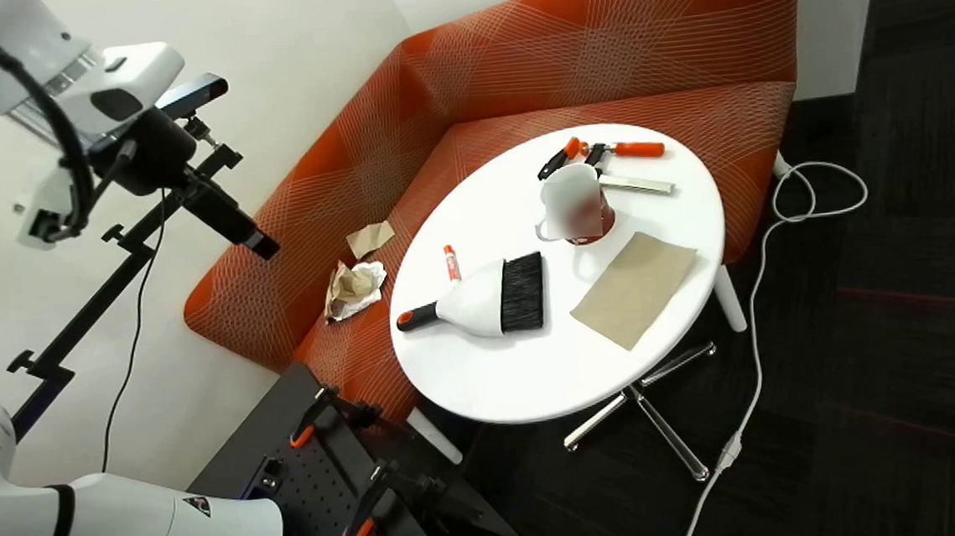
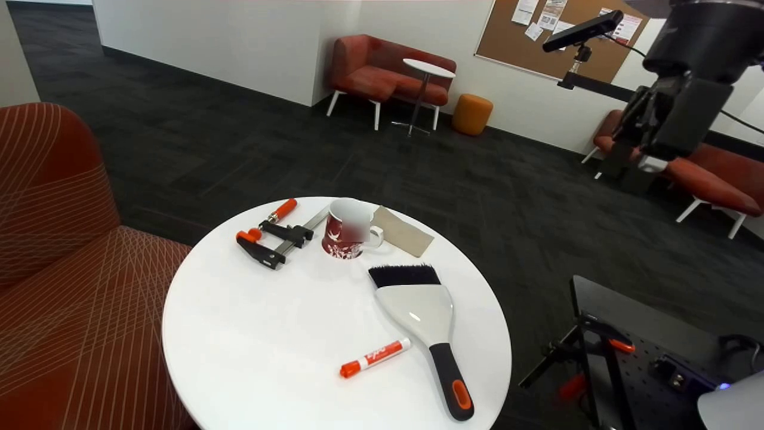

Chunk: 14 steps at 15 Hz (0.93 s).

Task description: Put the marker in the mug

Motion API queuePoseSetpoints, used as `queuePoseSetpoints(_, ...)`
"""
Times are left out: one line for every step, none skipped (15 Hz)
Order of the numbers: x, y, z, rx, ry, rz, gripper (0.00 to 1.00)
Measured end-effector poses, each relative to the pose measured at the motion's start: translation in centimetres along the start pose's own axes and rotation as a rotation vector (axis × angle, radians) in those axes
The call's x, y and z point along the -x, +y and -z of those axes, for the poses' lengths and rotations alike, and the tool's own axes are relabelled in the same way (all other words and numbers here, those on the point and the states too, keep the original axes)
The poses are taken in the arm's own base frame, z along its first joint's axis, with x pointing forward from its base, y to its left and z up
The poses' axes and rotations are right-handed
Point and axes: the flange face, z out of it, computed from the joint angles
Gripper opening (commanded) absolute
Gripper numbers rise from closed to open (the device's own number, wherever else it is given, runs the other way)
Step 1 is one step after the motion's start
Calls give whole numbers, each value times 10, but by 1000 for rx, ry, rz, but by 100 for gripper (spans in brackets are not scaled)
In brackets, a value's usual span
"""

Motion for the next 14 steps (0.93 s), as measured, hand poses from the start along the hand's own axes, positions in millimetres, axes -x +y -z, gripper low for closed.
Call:
queuePoseSetpoints(-7,-7,-5,17,17,54,100)
queuePoseSetpoints(-13,-15,-11,29,34,107,100)
queuePoseSetpoints(-19,-22,-17,37,48,160,100)
queuePoseSetpoints(-25,-30,-24,43,63,214,100)
queuePoseSetpoints(-30,-38,-30,48,76,267,100)
queuePoseSetpoints(-35,-46,-37,52,84,318,100)
queuePoseSetpoints(-38,-53,-44,55,87,362,100)
queuePoseSetpoints(-40,-60,-51,57,79,396,100)
queuePoseSetpoints(-41,-66,-58,59,65,415,100)
queuePoseSetpoints(-43,-70,-63,60,52,426,100)
queuePoseSetpoints(-44,-73,-66,60,45,431,100)
queuePoseSetpoints(-46,-73,-67,60,42,433,100)
queuePoseSetpoints(-46,-73,-67,60,42,433,100)
queuePoseSetpoints(-47,-73,-67,61,42,434,100)
